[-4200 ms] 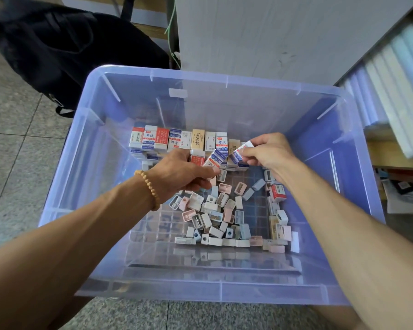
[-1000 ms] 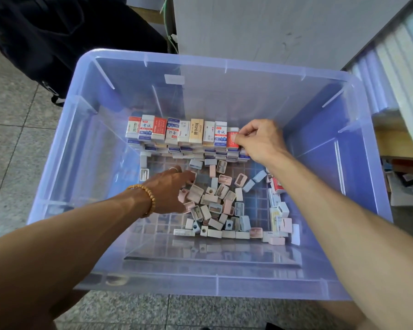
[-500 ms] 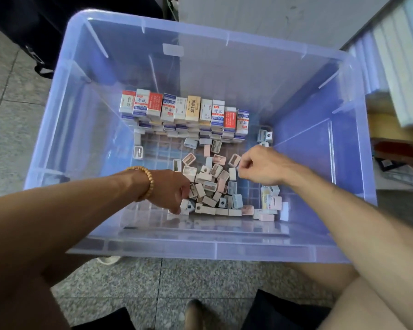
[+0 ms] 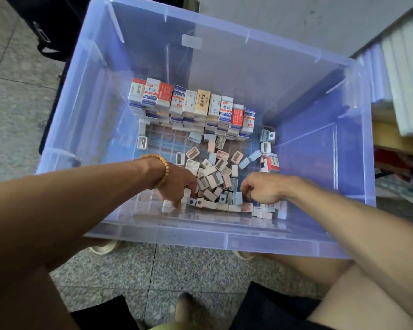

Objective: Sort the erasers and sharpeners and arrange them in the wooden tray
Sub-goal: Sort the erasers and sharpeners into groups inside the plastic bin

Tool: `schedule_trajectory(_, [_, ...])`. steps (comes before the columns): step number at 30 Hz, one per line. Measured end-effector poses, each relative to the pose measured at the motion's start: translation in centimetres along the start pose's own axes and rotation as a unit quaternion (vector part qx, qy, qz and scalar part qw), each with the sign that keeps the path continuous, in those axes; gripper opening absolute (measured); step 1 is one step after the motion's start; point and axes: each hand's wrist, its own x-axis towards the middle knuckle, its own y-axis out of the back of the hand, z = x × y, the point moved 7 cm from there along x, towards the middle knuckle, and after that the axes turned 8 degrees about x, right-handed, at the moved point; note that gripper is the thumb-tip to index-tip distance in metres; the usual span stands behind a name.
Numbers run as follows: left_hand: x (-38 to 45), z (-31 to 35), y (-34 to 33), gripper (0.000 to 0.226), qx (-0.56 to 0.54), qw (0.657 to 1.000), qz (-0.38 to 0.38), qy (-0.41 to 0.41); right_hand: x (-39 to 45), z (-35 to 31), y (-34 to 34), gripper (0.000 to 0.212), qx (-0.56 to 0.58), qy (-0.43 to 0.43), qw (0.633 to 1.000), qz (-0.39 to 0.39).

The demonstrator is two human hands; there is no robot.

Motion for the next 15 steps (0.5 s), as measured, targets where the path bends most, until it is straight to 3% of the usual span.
schedule_trajectory(4, [-1.2, 0.5, 1.8, 0.048, -0.043, 0.998, 0.036, -0.002, 0.0, 0.3, 0.4, 0.051, -0.013, -0.001, 1.000, -0.003])
schedule_trajectory(11, [-5.1, 1.7, 7.0, 0.039, -0.141, 0.967, 0.199, -0.070, 0.0, 0.8, 1.4, 0.054, -0.109, 0.008, 0.994, 0.004])
schedule_trajectory(15, [-6.9, 0.8, 7.5, 0.036, -0.171, 0.952, 0.239, -0.082, -0.1, 0.9, 0.7, 0.046, -0.220, -0.015, 0.974, -0.056])
